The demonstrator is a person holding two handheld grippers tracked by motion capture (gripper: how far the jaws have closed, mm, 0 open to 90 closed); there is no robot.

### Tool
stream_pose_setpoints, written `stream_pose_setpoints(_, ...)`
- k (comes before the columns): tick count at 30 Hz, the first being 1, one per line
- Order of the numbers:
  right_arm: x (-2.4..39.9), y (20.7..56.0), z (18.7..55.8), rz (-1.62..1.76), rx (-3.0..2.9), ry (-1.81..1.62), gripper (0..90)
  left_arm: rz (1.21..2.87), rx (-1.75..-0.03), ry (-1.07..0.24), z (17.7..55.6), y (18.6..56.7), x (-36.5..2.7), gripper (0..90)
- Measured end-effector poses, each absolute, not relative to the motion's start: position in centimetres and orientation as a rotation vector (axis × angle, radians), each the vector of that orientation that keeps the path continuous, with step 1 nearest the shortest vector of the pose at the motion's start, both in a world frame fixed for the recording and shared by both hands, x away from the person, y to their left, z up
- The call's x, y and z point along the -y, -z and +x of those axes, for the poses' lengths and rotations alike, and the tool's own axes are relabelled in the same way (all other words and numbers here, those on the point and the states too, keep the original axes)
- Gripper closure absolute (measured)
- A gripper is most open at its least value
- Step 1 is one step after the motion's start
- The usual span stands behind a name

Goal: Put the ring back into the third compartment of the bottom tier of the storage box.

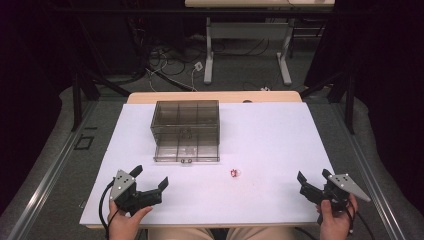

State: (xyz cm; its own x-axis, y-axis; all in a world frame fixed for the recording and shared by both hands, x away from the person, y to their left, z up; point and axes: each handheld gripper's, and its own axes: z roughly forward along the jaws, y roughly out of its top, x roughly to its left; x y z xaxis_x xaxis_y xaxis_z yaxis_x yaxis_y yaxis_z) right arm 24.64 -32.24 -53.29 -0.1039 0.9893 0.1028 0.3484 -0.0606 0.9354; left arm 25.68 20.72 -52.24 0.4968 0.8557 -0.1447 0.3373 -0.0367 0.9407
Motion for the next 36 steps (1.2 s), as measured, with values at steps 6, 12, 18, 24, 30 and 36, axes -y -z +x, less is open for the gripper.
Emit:
stream_pose_setpoints(6, 30.8, 53.8, 24.8, 1.402, -1.620, -1.157, 13.1, 1.635, -1.035, -0.542, 26.0, 52.3, -20.1, 0.5)
stream_pose_setpoints(12, 30.0, 53.9, 24.8, 1.365, -1.652, -1.163, 13.1, 1.652, -1.030, -0.536, 26.5, 51.9, -19.5, 0.5)
stream_pose_setpoints(18, 30.0, 54.1, 25.0, 1.386, -1.654, -1.154, 13.1, 1.651, -1.017, -0.497, 27.0, 50.7, -19.1, 0.6)
stream_pose_setpoints(24, 30.1, 54.1, 25.2, 1.381, -1.671, -1.153, 13.1, 1.669, -1.015, -0.507, 27.8, 49.6, -18.2, 0.7)
stream_pose_setpoints(30, 30.2, 54.1, 25.3, 1.390, -1.663, -1.163, 13.1, 1.690, -0.981, -0.487, 28.9, 48.6, -16.6, 1.6)
stream_pose_setpoints(36, 30.1, 54.2, 25.3, 1.400, -1.653, -1.160, 13.1, 1.744, -0.915, -0.465, 30.2, 47.6, -14.0, 1.7)
